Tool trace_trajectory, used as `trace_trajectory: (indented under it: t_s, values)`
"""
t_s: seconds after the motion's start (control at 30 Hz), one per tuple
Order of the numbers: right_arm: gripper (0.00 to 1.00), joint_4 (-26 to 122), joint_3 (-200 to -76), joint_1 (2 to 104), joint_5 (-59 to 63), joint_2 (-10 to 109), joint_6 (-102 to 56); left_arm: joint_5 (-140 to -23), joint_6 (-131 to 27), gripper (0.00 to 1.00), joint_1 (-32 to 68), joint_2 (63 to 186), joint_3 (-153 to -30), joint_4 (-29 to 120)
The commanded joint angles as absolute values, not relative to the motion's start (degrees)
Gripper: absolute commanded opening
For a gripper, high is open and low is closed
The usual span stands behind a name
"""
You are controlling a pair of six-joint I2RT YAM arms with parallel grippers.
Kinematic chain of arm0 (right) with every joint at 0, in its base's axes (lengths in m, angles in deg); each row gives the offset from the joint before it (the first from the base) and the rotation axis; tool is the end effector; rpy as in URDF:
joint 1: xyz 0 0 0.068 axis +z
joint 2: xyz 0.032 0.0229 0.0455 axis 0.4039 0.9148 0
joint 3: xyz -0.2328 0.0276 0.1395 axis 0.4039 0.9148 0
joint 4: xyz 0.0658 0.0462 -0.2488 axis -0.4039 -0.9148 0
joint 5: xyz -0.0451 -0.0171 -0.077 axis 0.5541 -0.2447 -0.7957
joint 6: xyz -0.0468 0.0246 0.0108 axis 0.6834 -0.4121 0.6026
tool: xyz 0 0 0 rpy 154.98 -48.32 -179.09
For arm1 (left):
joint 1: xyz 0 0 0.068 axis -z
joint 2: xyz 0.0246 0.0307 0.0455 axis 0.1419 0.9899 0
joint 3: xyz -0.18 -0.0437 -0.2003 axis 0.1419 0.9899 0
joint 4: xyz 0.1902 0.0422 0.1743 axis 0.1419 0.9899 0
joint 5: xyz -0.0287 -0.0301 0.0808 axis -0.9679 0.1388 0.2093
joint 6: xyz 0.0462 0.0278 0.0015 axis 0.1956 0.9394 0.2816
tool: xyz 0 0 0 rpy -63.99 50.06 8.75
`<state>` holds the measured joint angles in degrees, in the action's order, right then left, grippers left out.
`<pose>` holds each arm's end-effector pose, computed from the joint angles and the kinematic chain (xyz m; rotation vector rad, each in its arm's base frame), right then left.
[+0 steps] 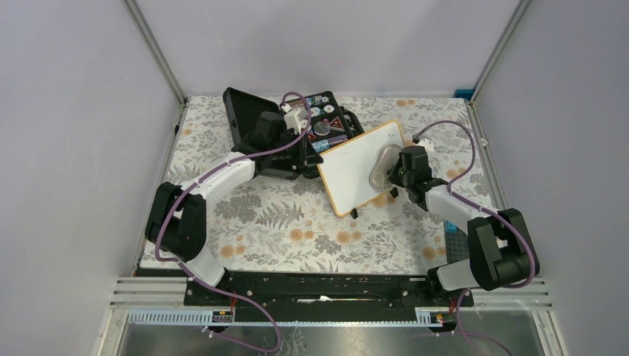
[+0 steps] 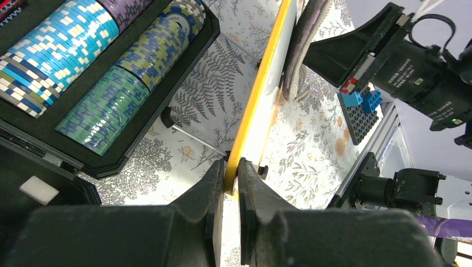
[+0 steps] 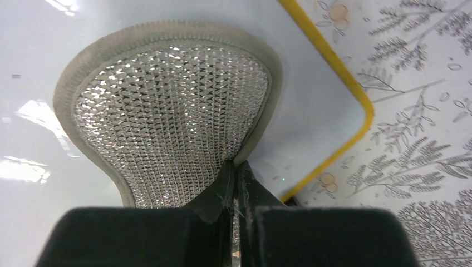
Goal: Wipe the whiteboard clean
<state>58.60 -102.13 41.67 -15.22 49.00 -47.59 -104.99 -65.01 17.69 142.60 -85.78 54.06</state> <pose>0.2833 0.0852 0.2019 0.3474 2.0936 0.3405 0.3231 -0.1773 0.2632 0.3689 2.2250 -1.0889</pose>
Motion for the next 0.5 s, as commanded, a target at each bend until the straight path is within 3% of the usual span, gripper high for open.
trace_trajectory:
  t_s: [0.0, 0.1, 0.3, 0.47]
  values:
    - [0.00, 55.31, -99.73, 39.65, -13.91, 50.00, -46.89, -106.36, -65.28, 0.00, 17.94, 141.57, -86.98, 56.44]
    - [0.00, 56.48, -101.02, 42.02, -10.14, 49.20, -49.03, -106.35, -65.31, 0.00, 17.94, 141.60, -86.85, 56.24]
    - [0.00, 53.05, -111.18, 59.95, -17.11, 50.65, -48.11, -105.62, -64.96, 0.00, 17.94, 141.95, -86.76, 56.35]
    - [0.00, 54.21, -112.30, 62.14, -20.49, 51.38, -47.48, -105.20, -64.70, 0.00, 17.94, 142.07, -86.78, 56.57]
